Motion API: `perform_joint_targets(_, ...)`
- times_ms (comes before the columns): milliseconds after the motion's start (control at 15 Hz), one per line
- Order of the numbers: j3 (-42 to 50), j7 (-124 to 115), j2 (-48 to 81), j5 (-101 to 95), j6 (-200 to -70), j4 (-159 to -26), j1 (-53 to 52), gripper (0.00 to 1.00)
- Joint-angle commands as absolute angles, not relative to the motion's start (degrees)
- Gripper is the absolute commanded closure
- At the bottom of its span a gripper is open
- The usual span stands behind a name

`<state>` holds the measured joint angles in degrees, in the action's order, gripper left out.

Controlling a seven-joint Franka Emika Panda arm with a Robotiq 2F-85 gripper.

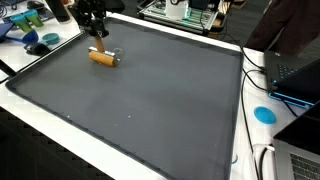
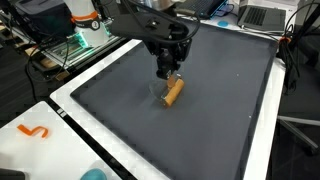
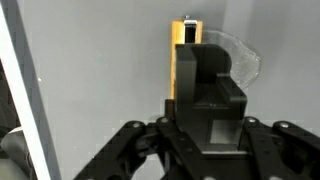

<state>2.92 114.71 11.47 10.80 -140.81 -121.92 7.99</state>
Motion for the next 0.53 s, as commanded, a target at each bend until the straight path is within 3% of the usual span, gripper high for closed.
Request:
perform_joint_targets(0, 1.79, 115.75, 14.63, 11.97, -143.37, -121.19, 8.83, 0.76)
perform_joint_targets(467, 1.55, 115.35, 11.73, 12.45, -142.63, -121.59, 9.12, 0.76)
